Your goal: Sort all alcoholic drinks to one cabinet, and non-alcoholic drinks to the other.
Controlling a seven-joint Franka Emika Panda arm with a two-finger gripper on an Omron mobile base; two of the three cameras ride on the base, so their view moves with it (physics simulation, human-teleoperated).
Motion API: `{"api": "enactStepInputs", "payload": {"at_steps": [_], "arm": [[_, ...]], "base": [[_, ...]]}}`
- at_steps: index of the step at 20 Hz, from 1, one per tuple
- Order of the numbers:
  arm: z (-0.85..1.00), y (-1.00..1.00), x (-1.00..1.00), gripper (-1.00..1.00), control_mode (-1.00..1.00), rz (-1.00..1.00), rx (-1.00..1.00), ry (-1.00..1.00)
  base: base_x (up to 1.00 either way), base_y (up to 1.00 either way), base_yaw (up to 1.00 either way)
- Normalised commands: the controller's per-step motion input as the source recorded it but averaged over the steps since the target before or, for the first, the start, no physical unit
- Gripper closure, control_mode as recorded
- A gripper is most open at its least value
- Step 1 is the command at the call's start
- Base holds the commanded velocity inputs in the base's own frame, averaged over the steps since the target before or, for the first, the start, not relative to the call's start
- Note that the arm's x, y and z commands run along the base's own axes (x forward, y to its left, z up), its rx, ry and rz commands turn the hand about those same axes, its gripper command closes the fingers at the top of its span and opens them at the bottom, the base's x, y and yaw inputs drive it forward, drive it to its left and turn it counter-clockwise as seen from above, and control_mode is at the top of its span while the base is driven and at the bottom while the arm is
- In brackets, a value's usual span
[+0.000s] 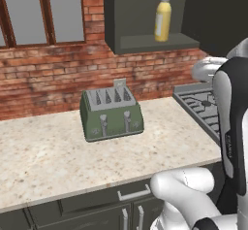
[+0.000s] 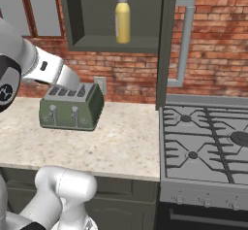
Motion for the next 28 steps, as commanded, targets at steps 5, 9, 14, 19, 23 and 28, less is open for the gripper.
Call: {"api": "enactStepInputs", "payload": {"at_steps": [5,9,14,19,23,28], "arm": [[-0.05,0.19,-0.01,-1.0,-1.0,0.0,0.0,0.29],[0.0,0.0,0.0,-1.0,-1.0,0.01,0.0,0.17],[0.0,0.0,-0.09,-1.0,1.0,0.0,0.0,0.04],[0.0,0.0,0.0,-1.0,1.0,0.0,0.0,0.0],[0.0,0.0,0.0,-1.0,1.0,0.0,0.0,0.0],[0.0,0.0,0.0,-1.0,1.0,0.0,0.0,0.0]], "base": [[0.0,0.0,0.0],[0.0,0.0,0.0],[-0.45,0.0,0.0],[-0.88,0.0,0.0],[-0.78,0.0,0.0],[-0.96,-0.04,0.0]]}}
